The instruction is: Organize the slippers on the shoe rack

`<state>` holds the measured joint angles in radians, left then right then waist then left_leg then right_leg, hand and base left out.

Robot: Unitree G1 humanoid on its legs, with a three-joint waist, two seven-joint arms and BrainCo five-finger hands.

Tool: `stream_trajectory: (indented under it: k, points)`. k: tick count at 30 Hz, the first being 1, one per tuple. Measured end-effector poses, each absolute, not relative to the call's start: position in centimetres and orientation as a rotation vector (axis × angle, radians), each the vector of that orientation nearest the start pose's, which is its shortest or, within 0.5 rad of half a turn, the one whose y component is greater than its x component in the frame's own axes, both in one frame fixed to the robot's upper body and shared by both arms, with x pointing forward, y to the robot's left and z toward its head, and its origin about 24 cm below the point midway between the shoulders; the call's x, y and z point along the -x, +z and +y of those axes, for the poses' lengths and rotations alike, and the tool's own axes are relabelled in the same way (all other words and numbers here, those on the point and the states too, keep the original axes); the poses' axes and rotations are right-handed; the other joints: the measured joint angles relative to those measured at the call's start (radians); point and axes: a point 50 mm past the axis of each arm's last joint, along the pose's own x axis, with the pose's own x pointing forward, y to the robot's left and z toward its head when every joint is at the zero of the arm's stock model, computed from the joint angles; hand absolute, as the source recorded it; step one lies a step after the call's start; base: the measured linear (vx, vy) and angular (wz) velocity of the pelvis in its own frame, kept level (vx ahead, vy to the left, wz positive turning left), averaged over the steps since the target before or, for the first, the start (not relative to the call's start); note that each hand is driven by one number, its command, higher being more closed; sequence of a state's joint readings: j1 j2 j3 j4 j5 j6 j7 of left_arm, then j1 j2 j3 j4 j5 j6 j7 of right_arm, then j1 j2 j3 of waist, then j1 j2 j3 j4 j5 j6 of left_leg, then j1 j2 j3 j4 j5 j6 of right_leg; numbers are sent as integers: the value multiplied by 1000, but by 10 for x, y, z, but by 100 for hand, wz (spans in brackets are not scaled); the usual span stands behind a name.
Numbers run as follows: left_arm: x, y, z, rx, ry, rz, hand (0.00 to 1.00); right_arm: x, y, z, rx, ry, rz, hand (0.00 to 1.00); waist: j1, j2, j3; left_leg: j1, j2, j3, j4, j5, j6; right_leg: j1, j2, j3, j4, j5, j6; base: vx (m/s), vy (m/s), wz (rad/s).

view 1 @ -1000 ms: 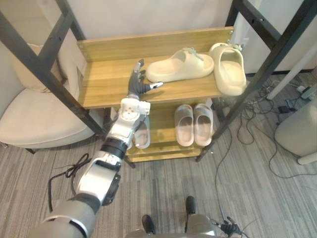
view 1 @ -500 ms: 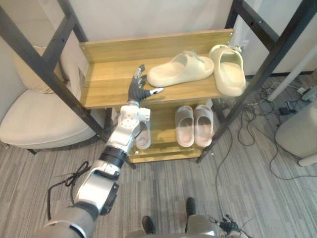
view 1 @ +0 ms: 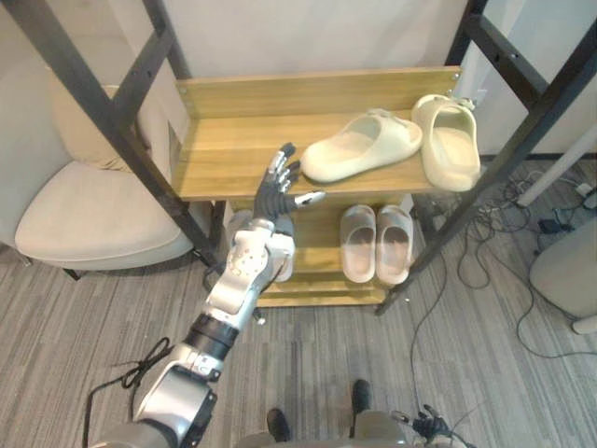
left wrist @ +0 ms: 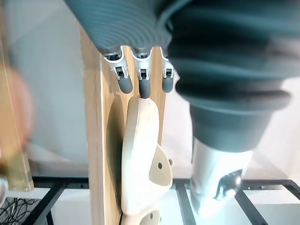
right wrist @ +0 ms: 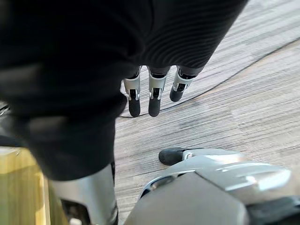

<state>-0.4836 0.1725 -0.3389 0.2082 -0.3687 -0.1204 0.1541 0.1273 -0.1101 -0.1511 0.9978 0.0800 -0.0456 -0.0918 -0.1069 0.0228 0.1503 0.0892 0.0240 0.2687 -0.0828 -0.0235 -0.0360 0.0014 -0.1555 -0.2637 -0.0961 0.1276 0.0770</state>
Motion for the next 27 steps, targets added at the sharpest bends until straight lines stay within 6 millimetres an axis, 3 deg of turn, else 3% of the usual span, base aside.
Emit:
stream_trajectory:
  k: [12, 21, 27]
  points:
    - [-319, 118, 85, 119, -281, -255, 0, -86, -157, -219, 6, -342, 1073, 0, 1, -2, -20, -1, 5, 3, 15, -3, -3, 2, 2, 1, -1, 1, 1, -1, -2, 0]
    - [-330, 94, 111, 78, -153, -161, 0, -85, -157, -218, 7, -337, 1079, 0, 0, -4, -27, 2, 19, 15, 17, -8, -12, 0, 16, 9, -1, 0, 1, -4, -7, -4]
    - [-334, 92, 123, 53, -101, -156, 0, -85, -157, -217, 4, -335, 1081, 0, 0, -8, -31, 7, 19, 22, 17, -9, -13, 2, 17, 15, -1, 0, 1, 0, -2, -4]
